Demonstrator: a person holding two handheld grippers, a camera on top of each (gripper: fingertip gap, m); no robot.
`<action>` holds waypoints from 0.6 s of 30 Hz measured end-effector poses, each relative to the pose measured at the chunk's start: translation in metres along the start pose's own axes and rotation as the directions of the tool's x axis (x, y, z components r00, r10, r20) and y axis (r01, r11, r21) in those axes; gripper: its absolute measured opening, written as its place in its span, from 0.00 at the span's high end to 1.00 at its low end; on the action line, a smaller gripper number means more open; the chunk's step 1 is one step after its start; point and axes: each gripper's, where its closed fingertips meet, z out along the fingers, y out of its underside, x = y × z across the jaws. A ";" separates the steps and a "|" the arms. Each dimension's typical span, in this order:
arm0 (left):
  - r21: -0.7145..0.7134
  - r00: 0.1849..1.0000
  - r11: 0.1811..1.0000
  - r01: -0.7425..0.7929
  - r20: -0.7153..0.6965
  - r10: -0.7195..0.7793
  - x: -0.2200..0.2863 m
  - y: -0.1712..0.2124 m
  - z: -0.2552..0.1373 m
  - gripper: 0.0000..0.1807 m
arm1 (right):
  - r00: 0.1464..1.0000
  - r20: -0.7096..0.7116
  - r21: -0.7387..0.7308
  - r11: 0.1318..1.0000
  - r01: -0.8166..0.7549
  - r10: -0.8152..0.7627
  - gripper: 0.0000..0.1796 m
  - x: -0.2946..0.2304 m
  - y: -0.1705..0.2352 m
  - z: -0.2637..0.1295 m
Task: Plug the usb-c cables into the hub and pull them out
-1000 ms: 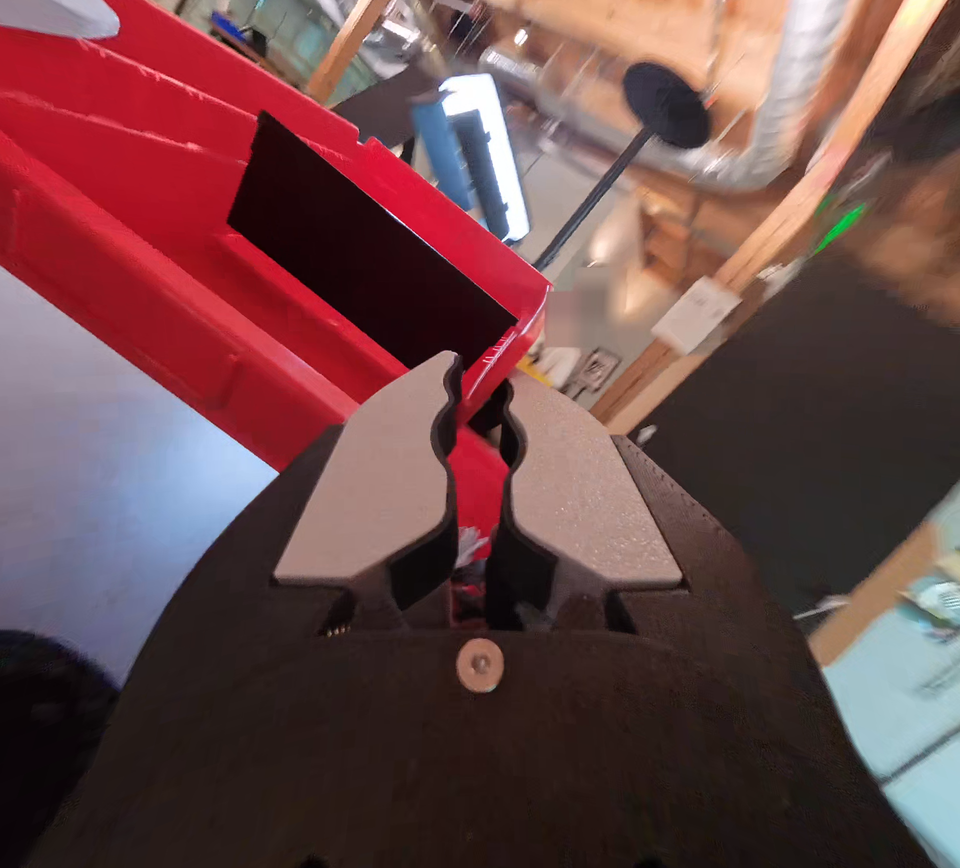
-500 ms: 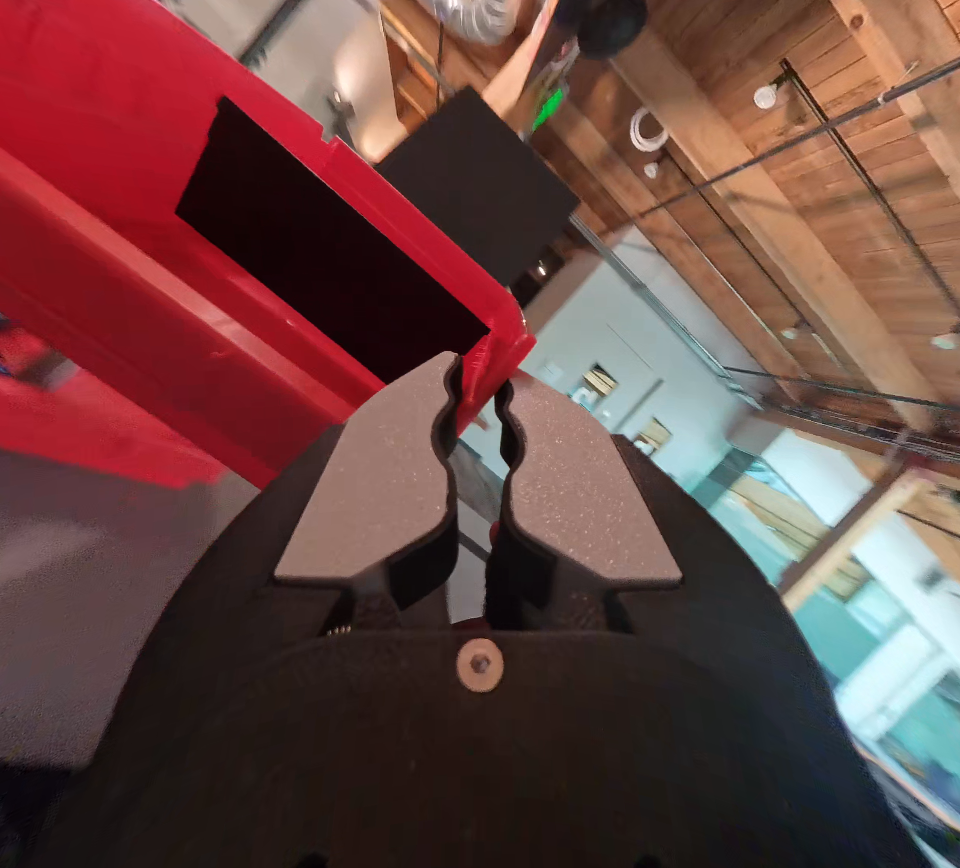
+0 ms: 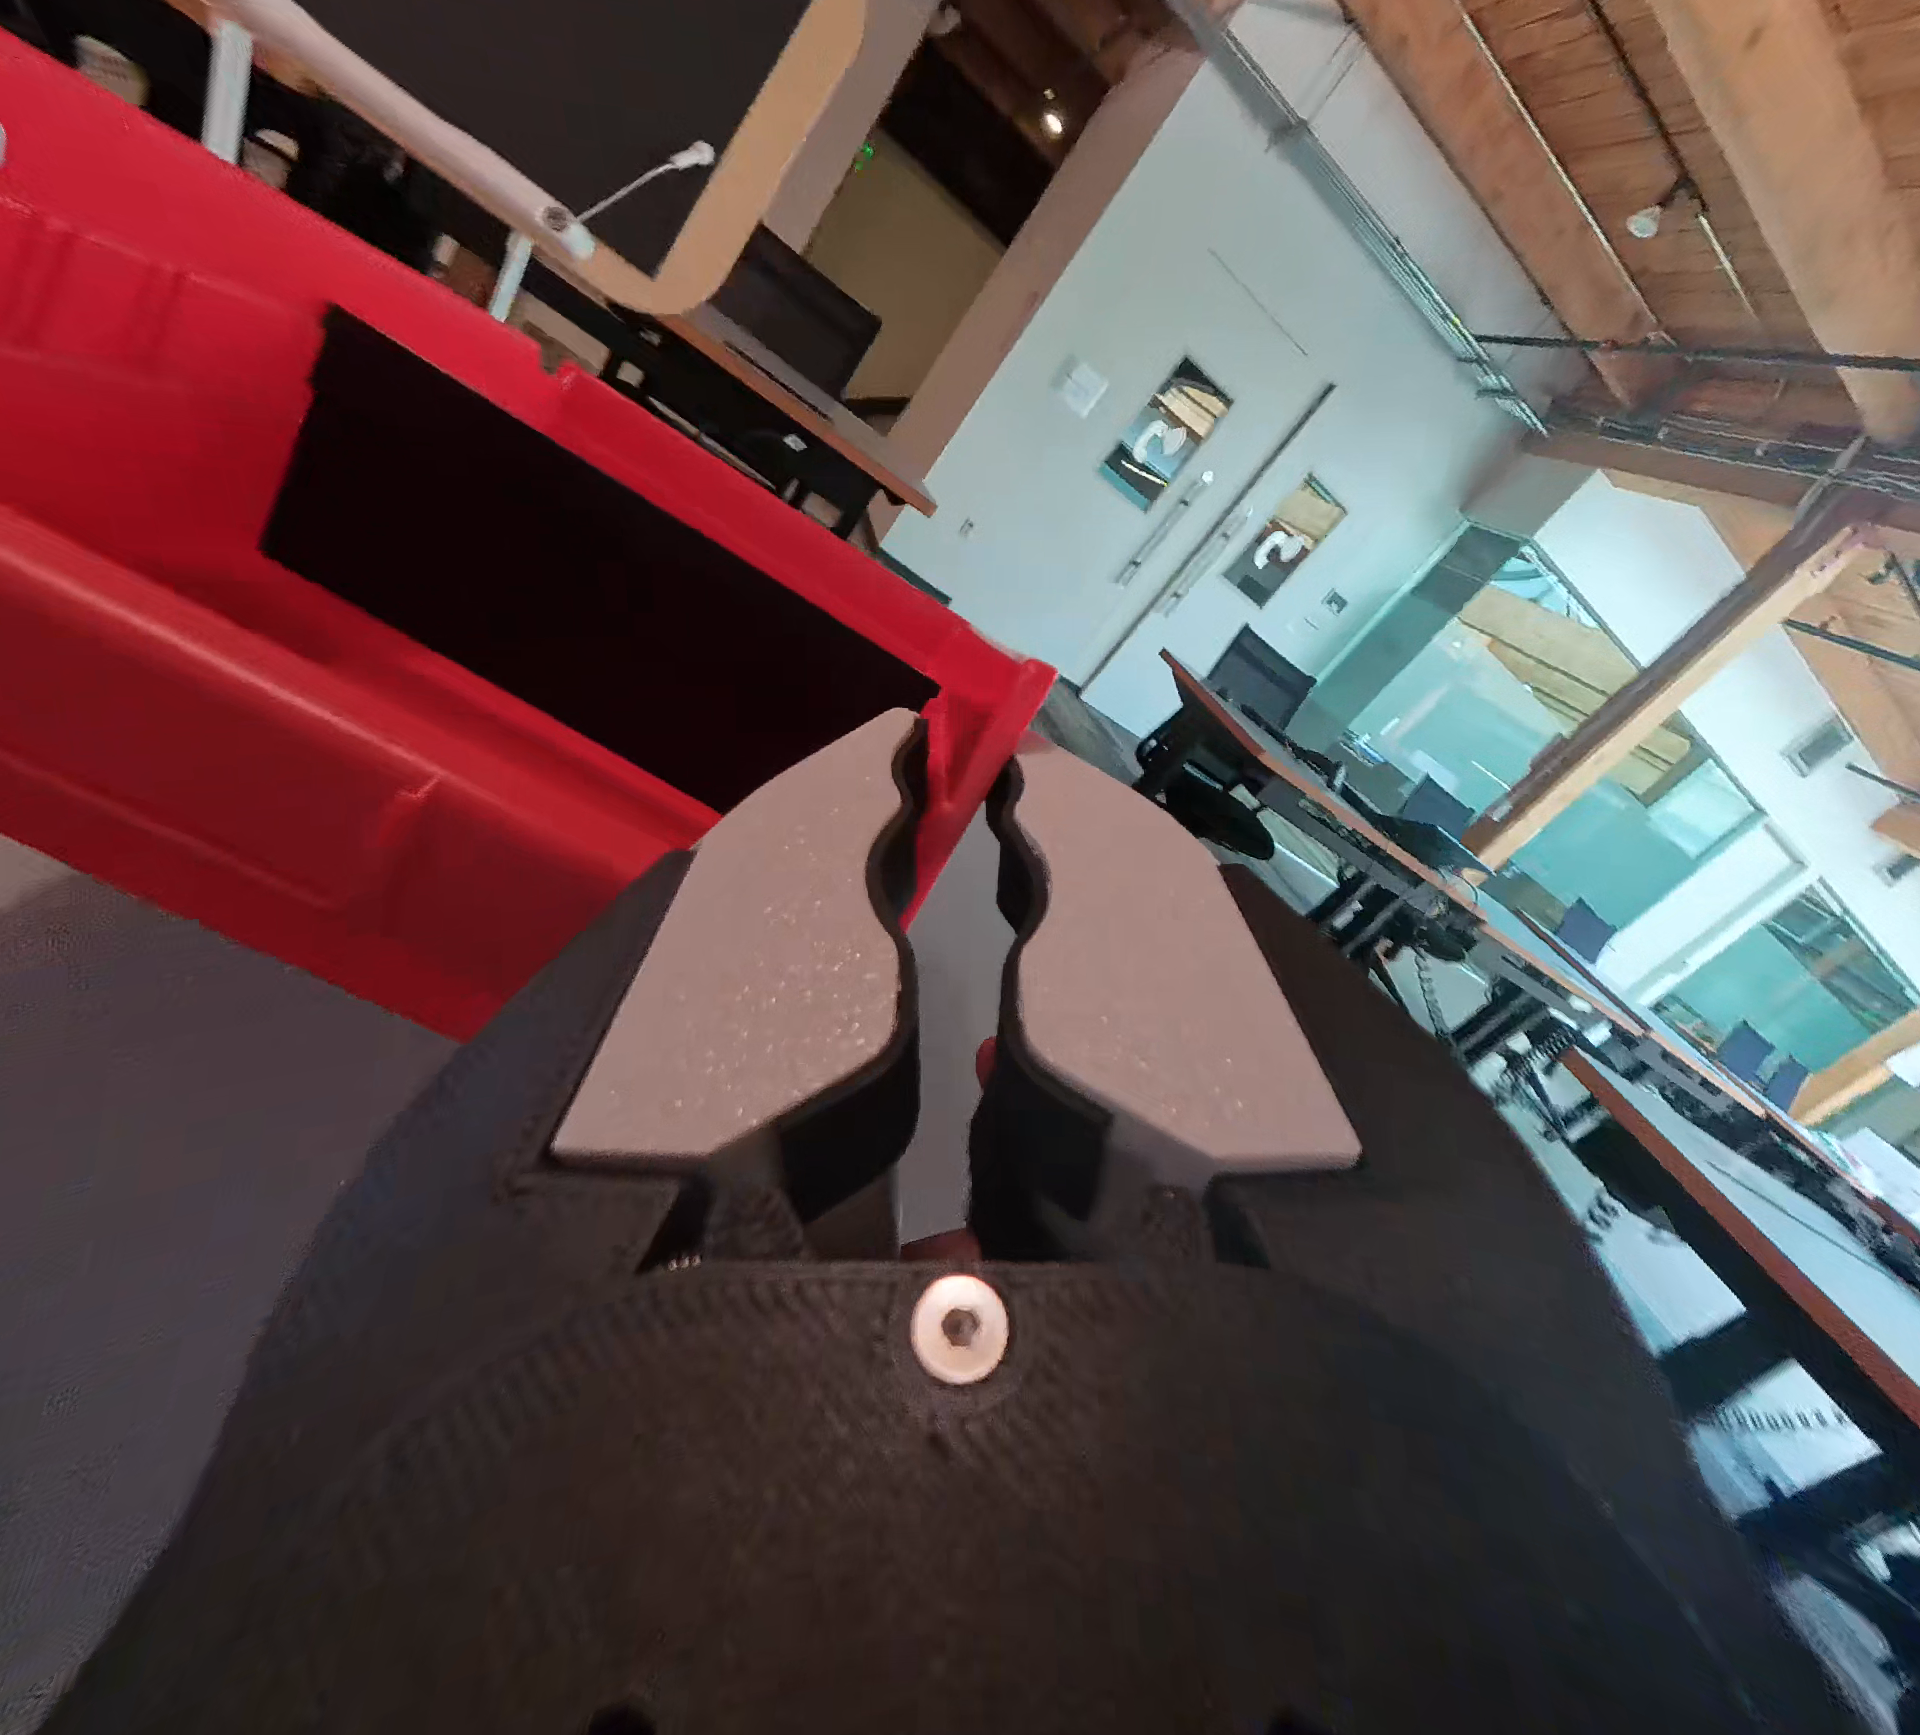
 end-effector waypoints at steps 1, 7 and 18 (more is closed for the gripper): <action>-0.013 0.999 1.000 -0.022 -0.028 0.022 0.002 0.006 0.002 0.88 | 1.000 0.008 0.007 1.000 0.007 -0.007 0.95 -0.001 0.004 0.002; -0.036 0.992 0.997 -0.072 -0.107 0.068 0.019 0.015 0.002 0.83 | 0.996 0.085 -0.014 0.999 -0.037 0.038 0.94 -0.001 0.030 0.007; -0.178 0.969 0.981 -0.080 -0.246 0.034 0.035 0.035 -0.003 0.83 | 0.829 0.294 -0.358 0.859 -0.367 0.476 0.93 -0.022 0.086 0.014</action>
